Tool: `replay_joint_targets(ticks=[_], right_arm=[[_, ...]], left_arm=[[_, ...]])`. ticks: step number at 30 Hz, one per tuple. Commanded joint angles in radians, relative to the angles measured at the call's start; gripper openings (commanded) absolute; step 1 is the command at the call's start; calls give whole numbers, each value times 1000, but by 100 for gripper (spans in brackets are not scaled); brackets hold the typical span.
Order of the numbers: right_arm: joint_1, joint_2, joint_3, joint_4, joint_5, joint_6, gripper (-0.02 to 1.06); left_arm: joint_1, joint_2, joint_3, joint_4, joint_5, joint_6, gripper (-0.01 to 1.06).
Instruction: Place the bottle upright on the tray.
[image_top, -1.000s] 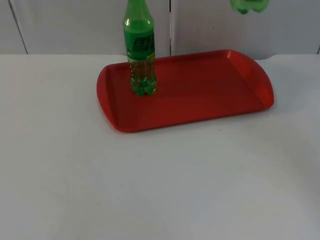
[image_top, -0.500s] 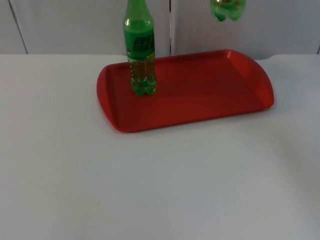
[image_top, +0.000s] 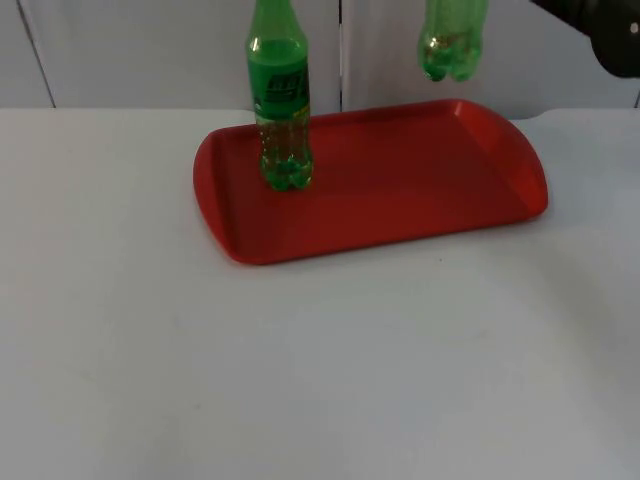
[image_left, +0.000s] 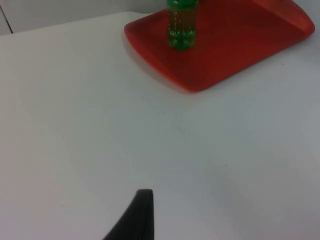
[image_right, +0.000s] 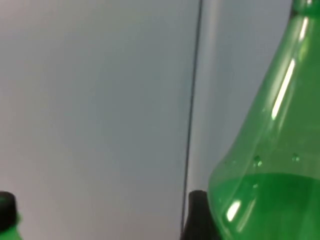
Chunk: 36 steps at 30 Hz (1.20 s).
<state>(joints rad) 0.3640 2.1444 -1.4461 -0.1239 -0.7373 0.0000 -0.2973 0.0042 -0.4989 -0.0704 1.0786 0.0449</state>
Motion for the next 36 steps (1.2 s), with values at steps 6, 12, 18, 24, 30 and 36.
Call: replay_joint_targets(ticks=[6, 12, 18, 24, 30, 36], right_arm=[[-52, 76, -14, -3, -141, 64, 0], [-52, 157, -48, -3, -195, 68, 0], [-52, 224, -73, -5, -232, 97, 0], [-52, 275, -73, -4, -270, 100, 0], [-52, 295, -73, -6, -282, 124, 0], [-54, 295, -73, -6, -282, 107, 0]], left_arm=[[-4, -4, 5, 5, -3, -9, 105], [-4, -4, 5, 5, -3, -9, 105], [-4, -4, 5, 5, -3, -9, 105], [-4, -4, 5, 5, -3, -9, 105], [-4, -4, 5, 5, -3, -9, 105], [-4, -4, 5, 5, -3, -9, 105]])
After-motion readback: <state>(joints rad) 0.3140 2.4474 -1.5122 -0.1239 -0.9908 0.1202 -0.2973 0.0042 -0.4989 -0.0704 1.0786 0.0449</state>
